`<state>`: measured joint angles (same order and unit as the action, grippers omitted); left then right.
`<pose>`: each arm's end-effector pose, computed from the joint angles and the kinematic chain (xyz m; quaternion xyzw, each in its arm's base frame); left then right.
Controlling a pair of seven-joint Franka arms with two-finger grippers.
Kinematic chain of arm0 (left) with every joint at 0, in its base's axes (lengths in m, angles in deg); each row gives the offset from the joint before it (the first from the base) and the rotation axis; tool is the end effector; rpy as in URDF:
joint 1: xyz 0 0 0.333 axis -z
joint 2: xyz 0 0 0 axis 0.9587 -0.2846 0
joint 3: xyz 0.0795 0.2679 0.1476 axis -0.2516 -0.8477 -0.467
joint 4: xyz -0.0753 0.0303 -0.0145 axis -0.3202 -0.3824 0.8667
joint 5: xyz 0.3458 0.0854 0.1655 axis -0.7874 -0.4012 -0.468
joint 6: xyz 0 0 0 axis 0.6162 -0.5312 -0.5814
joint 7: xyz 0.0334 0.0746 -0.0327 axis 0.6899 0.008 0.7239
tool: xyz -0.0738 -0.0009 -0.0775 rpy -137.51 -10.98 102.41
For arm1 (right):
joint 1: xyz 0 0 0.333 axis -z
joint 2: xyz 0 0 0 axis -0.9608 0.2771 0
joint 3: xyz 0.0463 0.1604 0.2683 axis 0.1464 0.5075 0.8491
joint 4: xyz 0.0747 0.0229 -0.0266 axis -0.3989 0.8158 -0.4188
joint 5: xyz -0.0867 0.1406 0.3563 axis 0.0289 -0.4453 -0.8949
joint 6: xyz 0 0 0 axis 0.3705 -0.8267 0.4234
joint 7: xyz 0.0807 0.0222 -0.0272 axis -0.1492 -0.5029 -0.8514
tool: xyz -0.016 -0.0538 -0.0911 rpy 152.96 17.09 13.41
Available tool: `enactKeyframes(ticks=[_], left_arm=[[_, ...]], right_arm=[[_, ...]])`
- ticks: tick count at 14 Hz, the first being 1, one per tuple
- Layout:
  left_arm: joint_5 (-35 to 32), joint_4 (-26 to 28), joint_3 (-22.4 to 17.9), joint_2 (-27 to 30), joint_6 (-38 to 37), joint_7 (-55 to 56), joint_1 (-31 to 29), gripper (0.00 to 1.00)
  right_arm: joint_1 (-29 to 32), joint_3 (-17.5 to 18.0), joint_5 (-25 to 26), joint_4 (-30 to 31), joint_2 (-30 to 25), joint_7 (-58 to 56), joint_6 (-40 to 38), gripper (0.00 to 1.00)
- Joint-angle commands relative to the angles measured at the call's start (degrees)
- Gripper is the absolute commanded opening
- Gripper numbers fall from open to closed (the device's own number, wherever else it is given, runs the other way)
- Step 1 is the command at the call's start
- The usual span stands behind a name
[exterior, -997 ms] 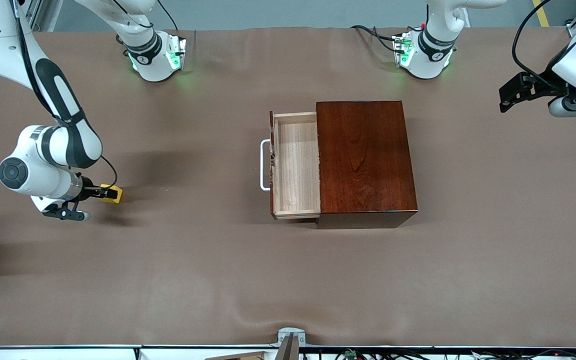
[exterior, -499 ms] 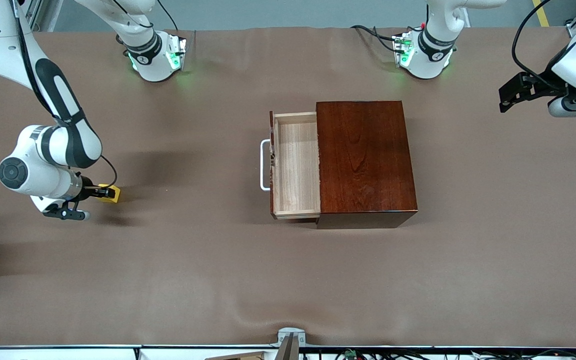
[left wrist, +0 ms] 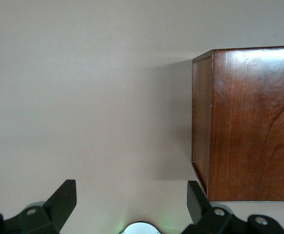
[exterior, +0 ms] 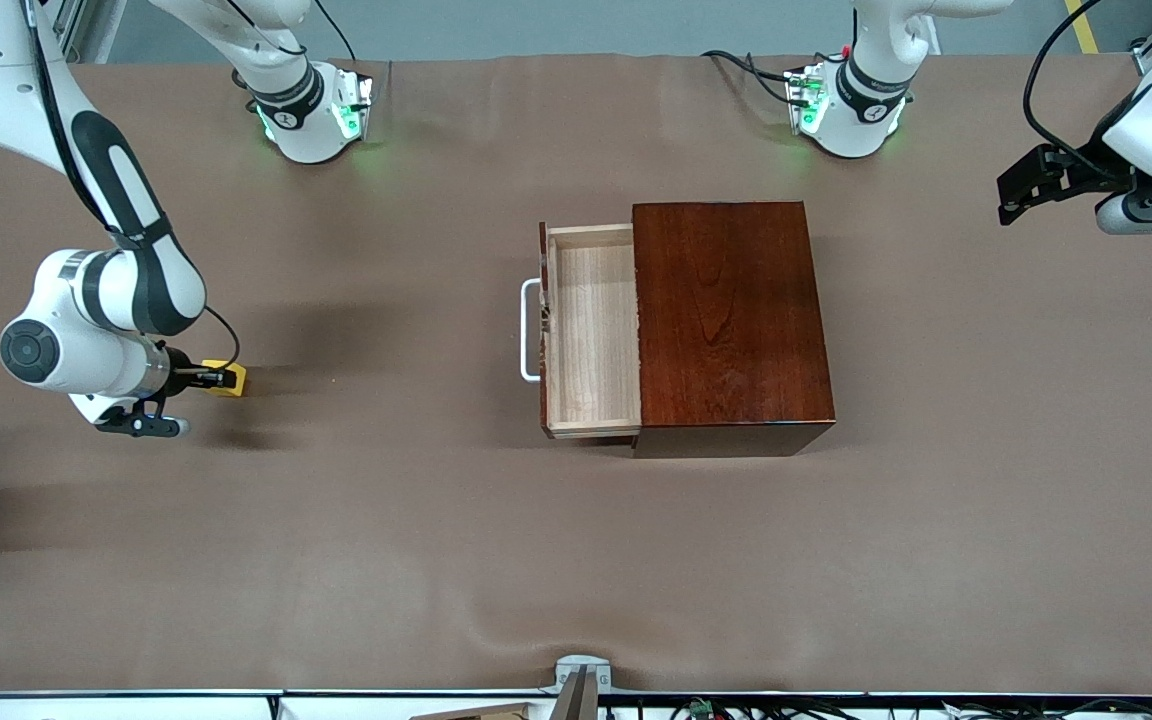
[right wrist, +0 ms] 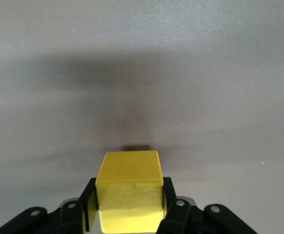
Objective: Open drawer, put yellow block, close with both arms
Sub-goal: 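Carry the yellow cube with the right gripper over the open drawer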
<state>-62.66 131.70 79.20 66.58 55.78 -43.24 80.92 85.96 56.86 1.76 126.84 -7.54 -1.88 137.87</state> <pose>0.5139 -0.0680 0.6491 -0.9992 0.0218 0.0230 0.0253 0.5703 -0.0789 0.2210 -0.9921 0.0486 0.1155 0.0013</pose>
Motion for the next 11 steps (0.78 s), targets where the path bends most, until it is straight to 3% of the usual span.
enactKeyframes(ticks=[1,4,9,11], left_arm=[[1.05,0.69,0.25,0.67,0.52,-0.26,-0.33,1.00],[0.96,0.61,0.16,0.67,0.52,-0.26,-0.33,1.00],[1.05,0.52,0.25,0.67,0.52,-0.26,-0.24,1.00],[0.96,0.61,0.25,0.67,0.61,-0.26,-0.24,1.00]], right_arm=[[-0.44,0.26,-2.37,-2.11,-1.75,0.12,-4.66,0.00],[-3.07,0.26,-3.95,-2.99,-3.68,5.97,-8.70,0.00],[-13.17,0.34,-4.31,-5.10,-8.25,24.78,-15.30,0.00],[-15.55,0.34,-7.54,-5.02,-9.39,29.19,-15.39,0.00]])
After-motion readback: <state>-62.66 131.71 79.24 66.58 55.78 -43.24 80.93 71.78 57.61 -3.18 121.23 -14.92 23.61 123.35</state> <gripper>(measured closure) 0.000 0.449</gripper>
